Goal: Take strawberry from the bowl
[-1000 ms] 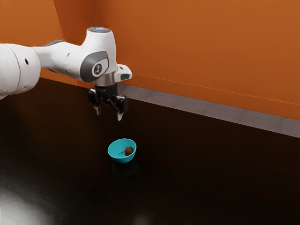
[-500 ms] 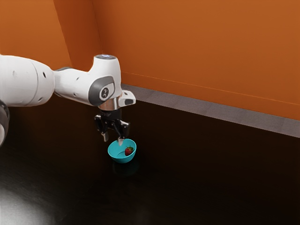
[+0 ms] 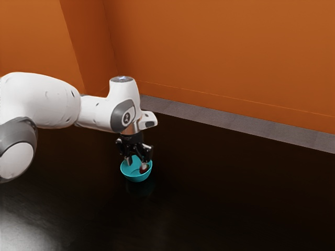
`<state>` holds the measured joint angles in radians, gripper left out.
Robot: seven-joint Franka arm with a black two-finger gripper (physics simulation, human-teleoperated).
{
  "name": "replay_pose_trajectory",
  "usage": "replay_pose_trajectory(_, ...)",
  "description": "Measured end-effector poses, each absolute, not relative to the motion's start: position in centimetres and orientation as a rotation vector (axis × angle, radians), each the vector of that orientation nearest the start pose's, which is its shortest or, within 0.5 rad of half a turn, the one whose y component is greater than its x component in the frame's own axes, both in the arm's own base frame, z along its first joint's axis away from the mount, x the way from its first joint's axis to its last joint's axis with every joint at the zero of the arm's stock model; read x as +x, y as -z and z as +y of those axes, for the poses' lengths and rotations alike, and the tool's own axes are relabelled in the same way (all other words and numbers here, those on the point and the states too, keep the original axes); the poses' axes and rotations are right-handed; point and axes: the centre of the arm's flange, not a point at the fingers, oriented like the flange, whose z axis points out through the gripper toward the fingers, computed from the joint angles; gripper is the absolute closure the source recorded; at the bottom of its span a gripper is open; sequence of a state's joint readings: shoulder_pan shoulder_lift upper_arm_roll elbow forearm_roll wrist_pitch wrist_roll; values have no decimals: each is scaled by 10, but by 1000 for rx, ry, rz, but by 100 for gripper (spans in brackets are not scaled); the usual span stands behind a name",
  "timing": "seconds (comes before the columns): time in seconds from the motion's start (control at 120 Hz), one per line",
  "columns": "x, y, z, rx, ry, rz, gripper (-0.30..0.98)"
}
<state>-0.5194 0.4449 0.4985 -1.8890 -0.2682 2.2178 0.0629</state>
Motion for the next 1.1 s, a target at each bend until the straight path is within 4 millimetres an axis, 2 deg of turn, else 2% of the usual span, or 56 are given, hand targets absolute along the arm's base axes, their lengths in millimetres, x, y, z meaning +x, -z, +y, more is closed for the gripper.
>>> replay_pose_trajectory(0.092,625,-283,-32,-3145,-62,-63,33)
replay_pose_trajectory(0.242,631,-275,-42,-3150,-43,15,33)
replay_pose_trajectory(0.417,633,-269,-36,-3154,-37,43,41)
replay_pose_trajectory(0.633,633,-261,-44,-3162,-44,98,50)
replay_pose_trajectory(0.9,634,-264,-43,-3164,-27,107,67)
replay_pose_trajectory(1.0,634,-272,-38,-3161,-10,92,72)
replay_pose_trajectory(1.1,631,-284,-25,-3157,9,52,76)
